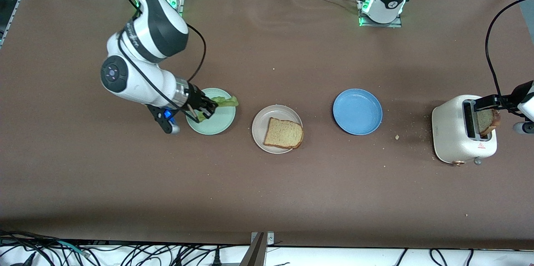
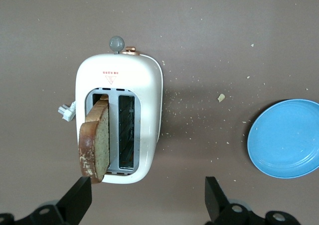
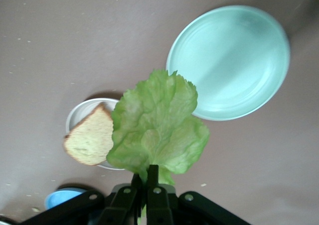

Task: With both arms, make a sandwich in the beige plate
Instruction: 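Lift the lettuce with the right gripper and carry it toward the beige plate, then lower the lettuce onto the bread while the left gripper grasps the toaster bread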

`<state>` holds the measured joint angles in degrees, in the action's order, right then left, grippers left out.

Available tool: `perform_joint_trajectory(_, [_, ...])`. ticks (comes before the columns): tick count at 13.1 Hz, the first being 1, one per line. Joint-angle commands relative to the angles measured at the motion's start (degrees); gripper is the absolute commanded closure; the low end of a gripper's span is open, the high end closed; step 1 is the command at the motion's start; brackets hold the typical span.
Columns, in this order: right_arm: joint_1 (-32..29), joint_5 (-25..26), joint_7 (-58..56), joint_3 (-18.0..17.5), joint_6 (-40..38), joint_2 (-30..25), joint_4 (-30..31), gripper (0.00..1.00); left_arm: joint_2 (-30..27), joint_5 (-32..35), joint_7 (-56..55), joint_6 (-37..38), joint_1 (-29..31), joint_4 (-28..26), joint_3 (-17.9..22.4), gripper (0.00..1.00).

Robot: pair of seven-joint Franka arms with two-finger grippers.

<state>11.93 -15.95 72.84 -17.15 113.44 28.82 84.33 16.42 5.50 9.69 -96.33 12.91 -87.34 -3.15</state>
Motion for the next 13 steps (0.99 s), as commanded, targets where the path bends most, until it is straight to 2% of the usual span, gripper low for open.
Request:
perform_joint_trajectory(1, [1.8,-2.3,5.7,-0.5,1.1,7.1,-8.3,1.00,-0.4,1.4,0.2,0.2,0.5,-0.2,-0.5,0.00])
perform_joint_trajectory(6, [3.3,-5.1,14.5,-3.6,7.8,15.8,-15.2,1.00,-0.4,1.3,0.2,0.2,0.4,-0.2,-0.5,0.00])
perform_joint_trajectory(10, [5.9,-5.0,18.1,-4.6,10.0,19.7,-15.5,1.00,-0.4,1.3,0.2,0.2,0.4,-0.2,-0.5,0.00])
perform_joint_trajectory(13, [8.0,-4.7,19.8,-4.6,16.2,22.5,-15.5,1.00,-0.4,1.3,0.3,0.2,0.5,-0.1,-0.5,0.00])
